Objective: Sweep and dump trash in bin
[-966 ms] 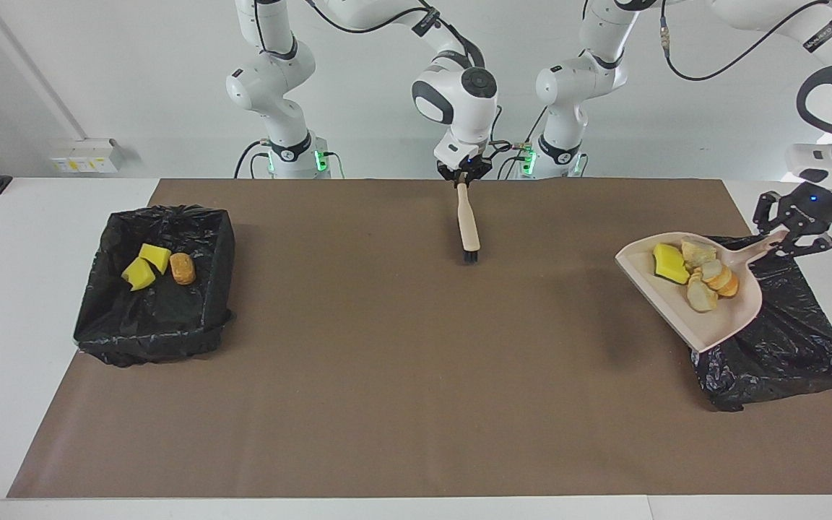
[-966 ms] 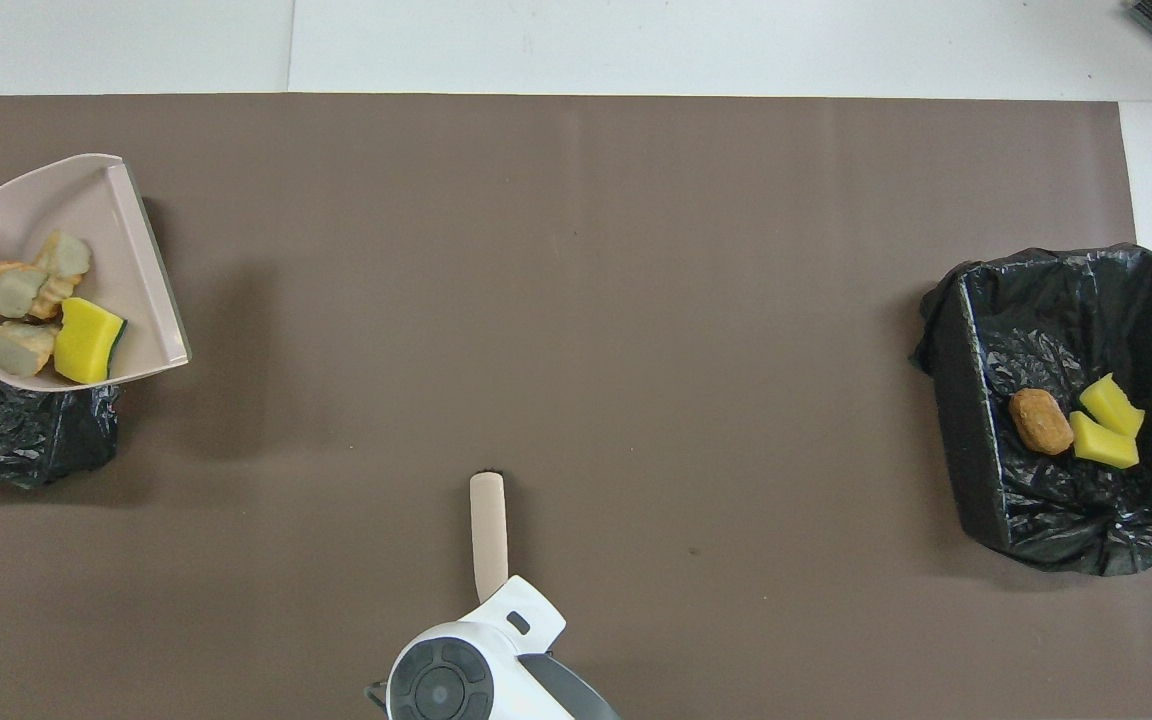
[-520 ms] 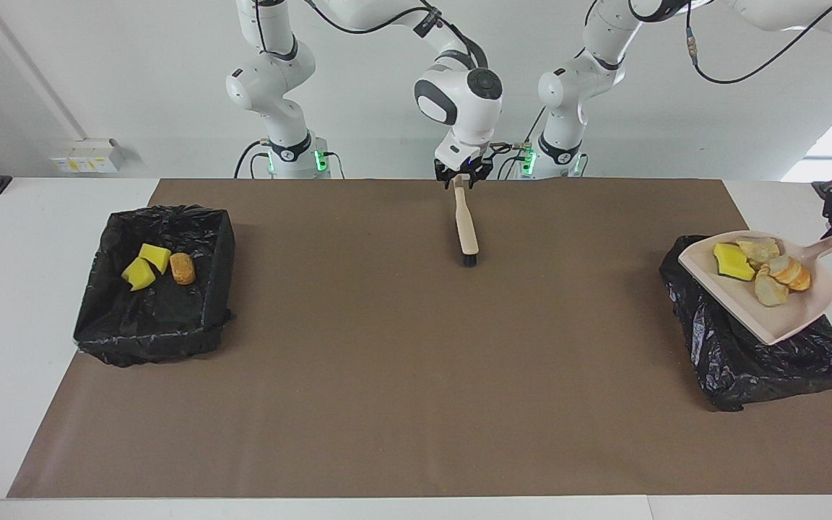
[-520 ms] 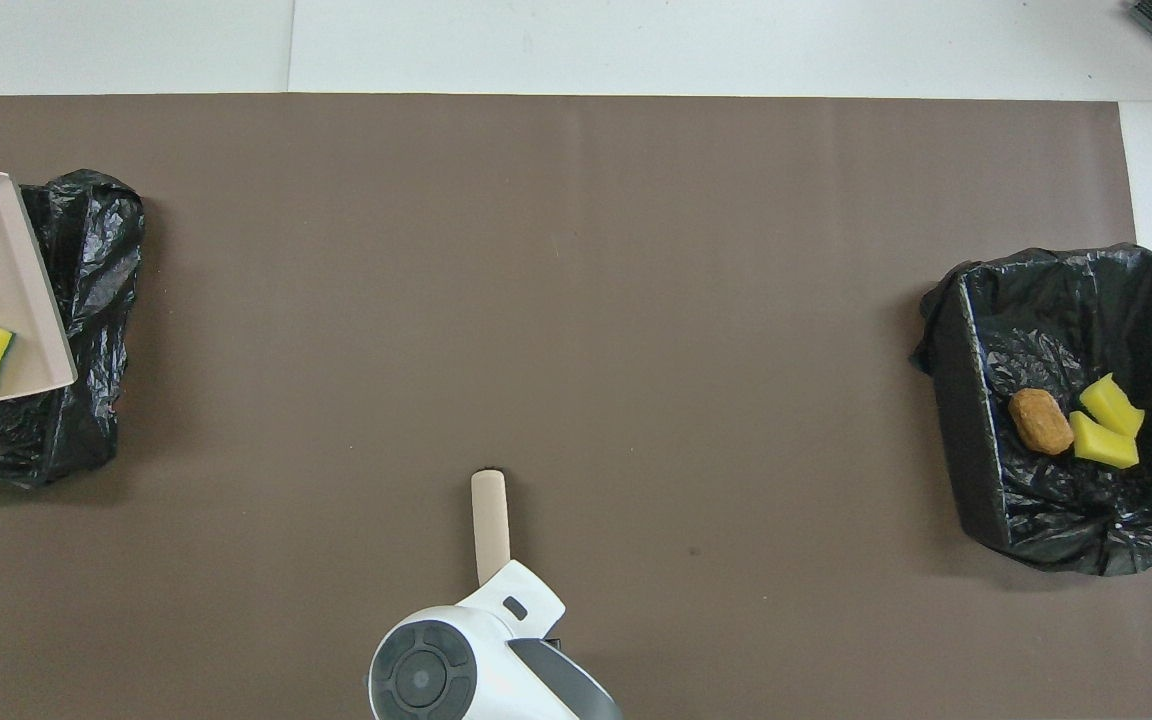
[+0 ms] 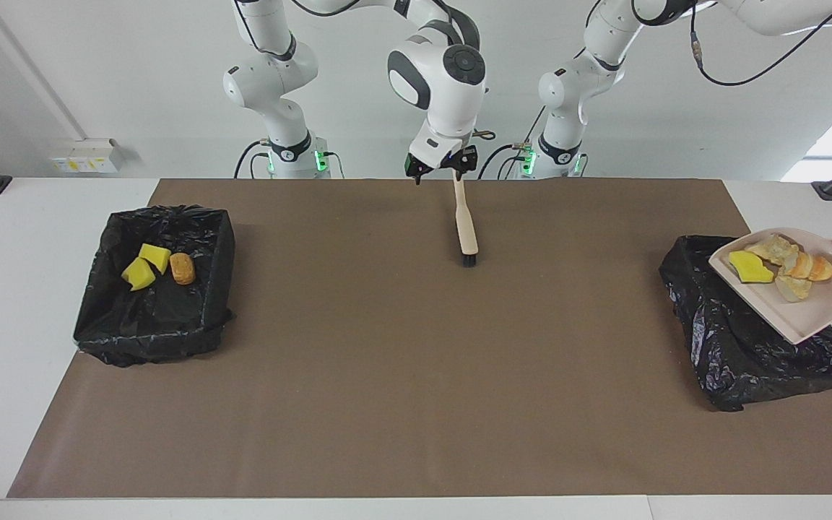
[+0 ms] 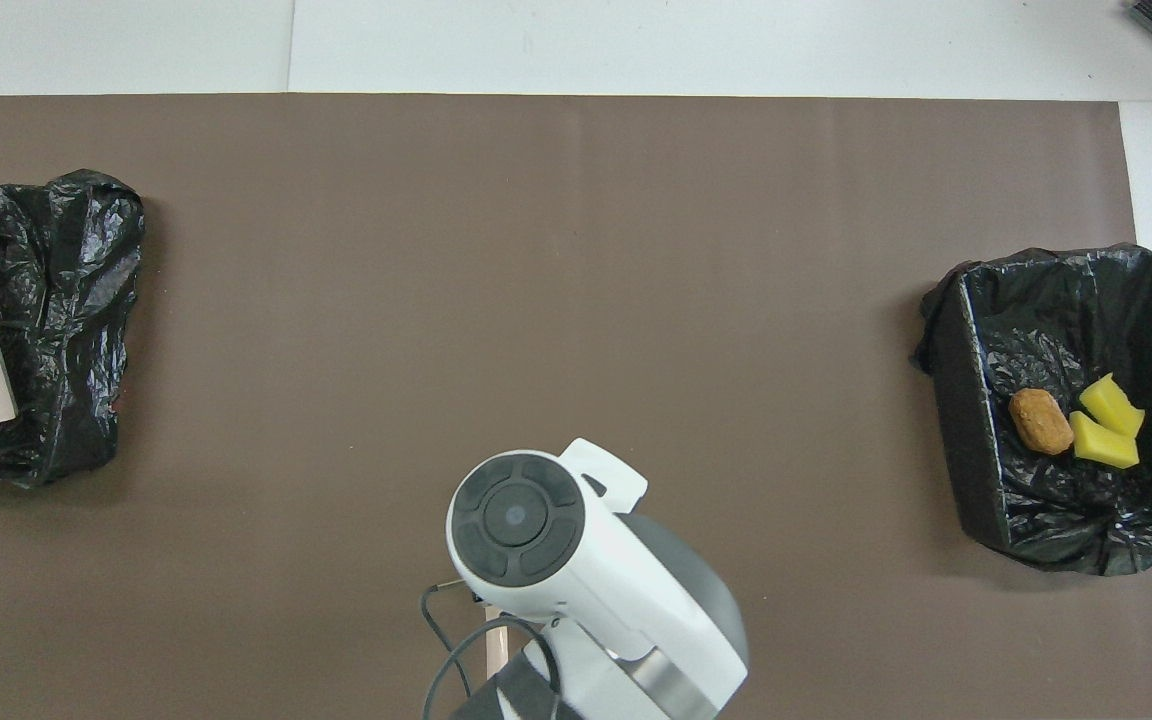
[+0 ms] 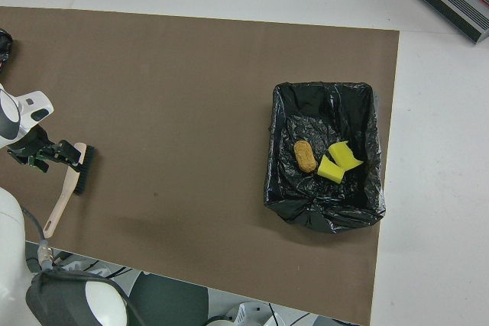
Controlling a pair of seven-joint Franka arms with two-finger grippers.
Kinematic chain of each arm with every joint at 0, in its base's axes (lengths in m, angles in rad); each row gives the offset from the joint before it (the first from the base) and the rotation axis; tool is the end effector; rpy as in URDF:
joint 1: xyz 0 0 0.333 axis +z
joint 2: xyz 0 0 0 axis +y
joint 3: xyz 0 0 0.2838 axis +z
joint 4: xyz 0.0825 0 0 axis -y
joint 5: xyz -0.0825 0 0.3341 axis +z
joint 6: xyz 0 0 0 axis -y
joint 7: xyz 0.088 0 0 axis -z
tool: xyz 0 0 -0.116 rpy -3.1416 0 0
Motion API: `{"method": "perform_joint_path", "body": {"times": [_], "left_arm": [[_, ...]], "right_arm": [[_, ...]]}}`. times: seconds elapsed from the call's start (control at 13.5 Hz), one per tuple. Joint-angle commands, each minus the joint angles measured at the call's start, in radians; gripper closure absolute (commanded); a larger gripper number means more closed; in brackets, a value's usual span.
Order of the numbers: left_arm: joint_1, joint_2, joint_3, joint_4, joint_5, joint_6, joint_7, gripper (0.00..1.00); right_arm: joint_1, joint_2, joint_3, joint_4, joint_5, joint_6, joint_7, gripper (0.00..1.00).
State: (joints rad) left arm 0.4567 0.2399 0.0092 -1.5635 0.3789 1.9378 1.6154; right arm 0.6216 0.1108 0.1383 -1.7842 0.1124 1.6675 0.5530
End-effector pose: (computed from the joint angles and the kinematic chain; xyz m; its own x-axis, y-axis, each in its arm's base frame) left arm 0.5197 0.2925 0.4945 0.2984 -0.8813 -0.3665 -0.9542 -0.2845 -0.0927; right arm 0.3673 0.3626 0.4462 0.9508 0.1752 -0.2555 0.1850 -0.9826 0.0149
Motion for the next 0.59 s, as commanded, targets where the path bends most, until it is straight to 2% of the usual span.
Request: {"method": "perform_joint_path", "body": {"times": [0.0, 0.22, 0.52], "left_arm": [[-0.059, 0.007, 0.008, 0.014, 0.075, 0.000, -0.080, 1.00], [-0.101, 0.009, 0.006, 0.016, 0.240, 0.003, -0.088, 1.00], [-0.112, 0.007, 0.008, 0.022, 0.362, -0.014, -0.088, 1.00]], "right_arm": [[-0.103, 0.000, 0.007, 0.104, -0.031, -0.122, -0.175, 0.00], [-0.224, -0.008, 0.007, 0.175, -0.074, -0.202, -0.347, 0.00], [-0.382, -0.043, 0.003, 0.184, -0.097, -0.206, -0.494, 0.00]]}}
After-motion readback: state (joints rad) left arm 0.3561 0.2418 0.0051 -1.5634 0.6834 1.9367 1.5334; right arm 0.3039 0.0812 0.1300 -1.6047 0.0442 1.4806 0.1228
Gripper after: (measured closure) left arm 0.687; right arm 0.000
